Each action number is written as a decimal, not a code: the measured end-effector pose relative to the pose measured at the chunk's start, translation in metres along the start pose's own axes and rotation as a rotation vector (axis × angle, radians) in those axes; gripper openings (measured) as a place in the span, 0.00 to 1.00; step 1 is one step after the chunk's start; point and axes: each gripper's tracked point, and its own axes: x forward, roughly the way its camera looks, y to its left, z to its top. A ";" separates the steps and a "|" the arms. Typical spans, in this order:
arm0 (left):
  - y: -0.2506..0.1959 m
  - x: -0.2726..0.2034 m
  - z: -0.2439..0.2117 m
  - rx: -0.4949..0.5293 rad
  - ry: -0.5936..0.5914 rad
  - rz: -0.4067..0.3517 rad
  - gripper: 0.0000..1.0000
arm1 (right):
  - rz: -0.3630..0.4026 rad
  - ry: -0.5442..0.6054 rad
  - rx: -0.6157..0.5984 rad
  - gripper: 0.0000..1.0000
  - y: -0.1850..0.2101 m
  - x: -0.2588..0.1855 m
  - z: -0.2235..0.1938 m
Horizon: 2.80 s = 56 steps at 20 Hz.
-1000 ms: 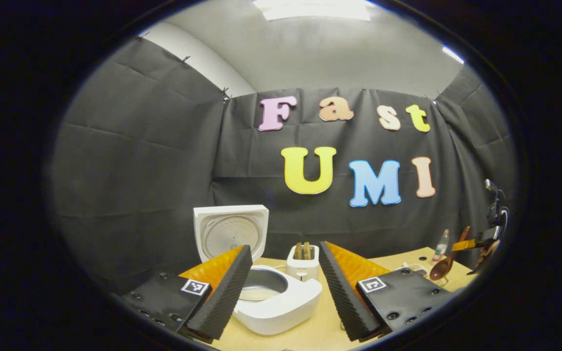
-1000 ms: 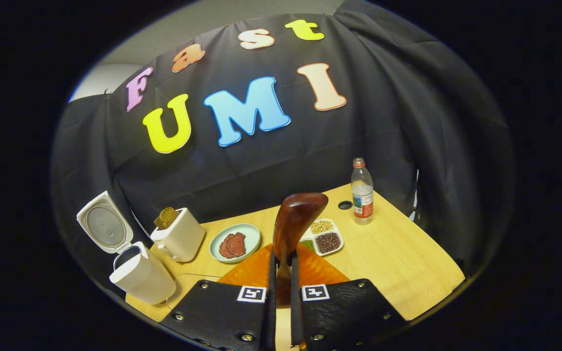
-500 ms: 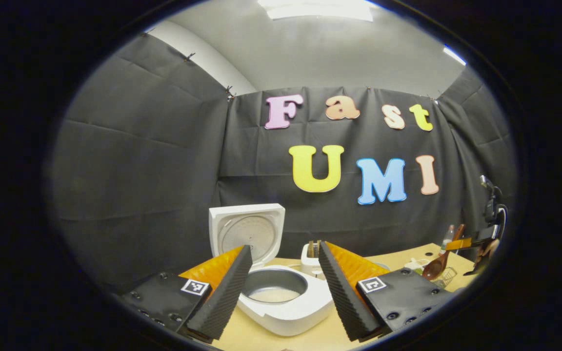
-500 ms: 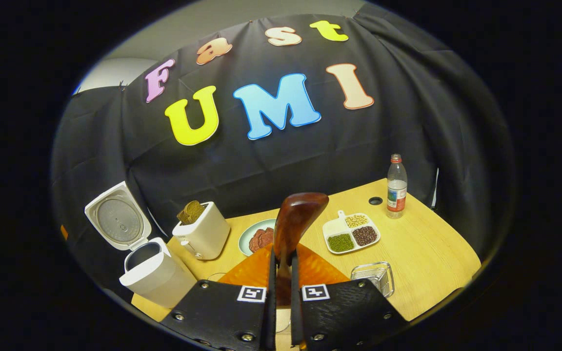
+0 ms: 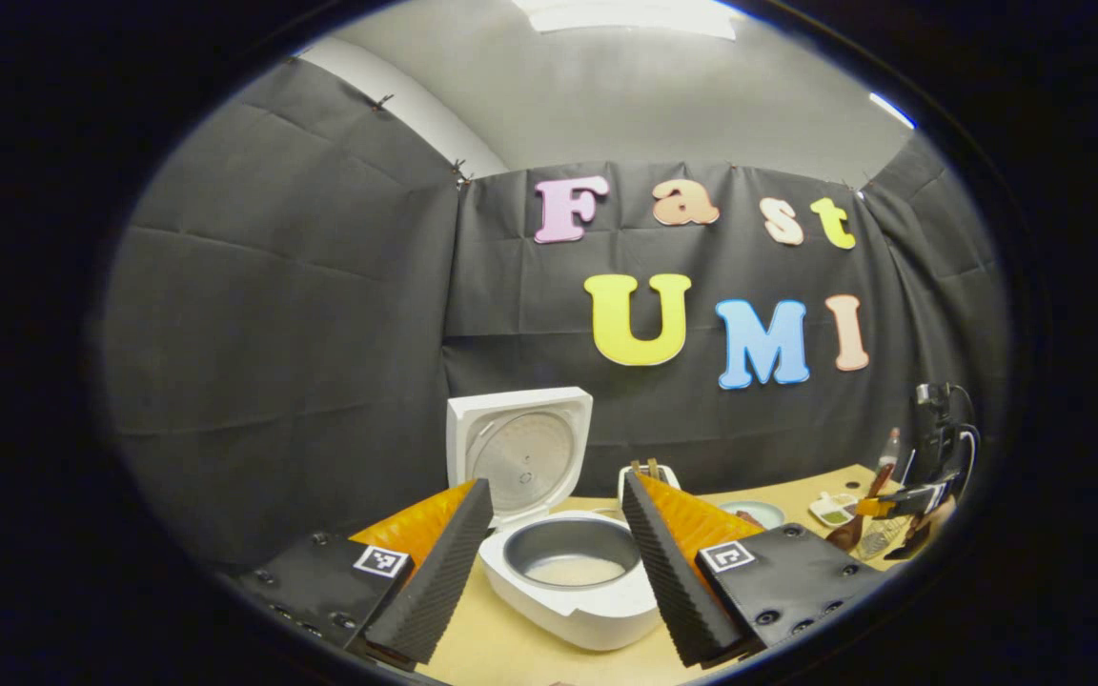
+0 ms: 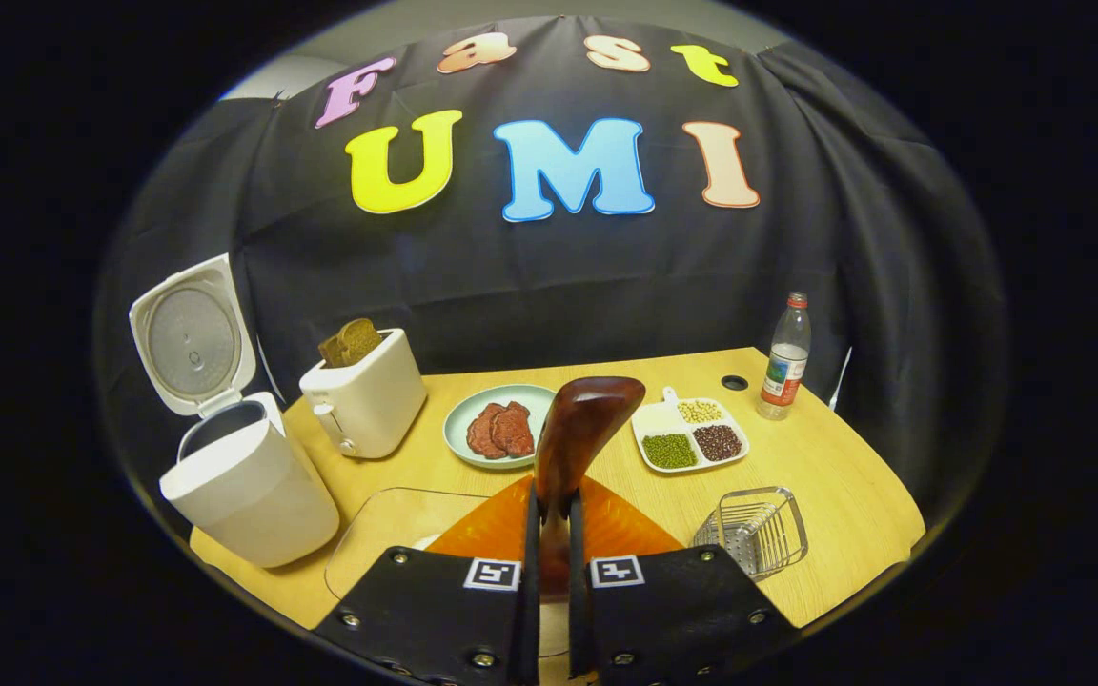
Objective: Close the left gripper, press the button to open the rice cooker; take a wooden spoon from the chopstick holder with the right hand, scoop a spoonful of rice and pour it into the rice cooker, then put the wooden spoon back into the chopstick holder.
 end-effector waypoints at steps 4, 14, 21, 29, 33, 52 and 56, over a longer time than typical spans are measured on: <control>0.013 0.004 -0.004 0.012 0.008 0.000 0.95 | -0.057 0.018 -0.056 0.12 0.007 0.014 -0.021; 0.040 0.004 -0.010 -0.004 0.017 0.008 0.92 | -0.001 0.062 -0.016 0.12 0.066 0.024 -0.048; 0.057 0.002 -0.014 -0.010 0.018 0.033 0.92 | 0.113 0.108 0.172 0.13 0.101 0.024 -0.053; 0.054 0.000 -0.012 -0.001 0.014 0.035 0.92 | 0.178 0.202 0.609 0.13 0.090 0.025 -0.065; 0.048 0.001 -0.011 -0.017 0.006 0.034 0.92 | 0.190 0.241 0.725 0.13 0.072 0.019 -0.071; 0.019 0.002 -0.009 -0.037 -0.009 0.003 0.92 | 0.450 0.137 1.101 0.13 0.071 -0.020 0.058; 0.036 -0.001 -0.010 -0.043 -0.012 0.025 0.94 | 0.547 0.139 1.130 0.12 0.103 -0.027 0.083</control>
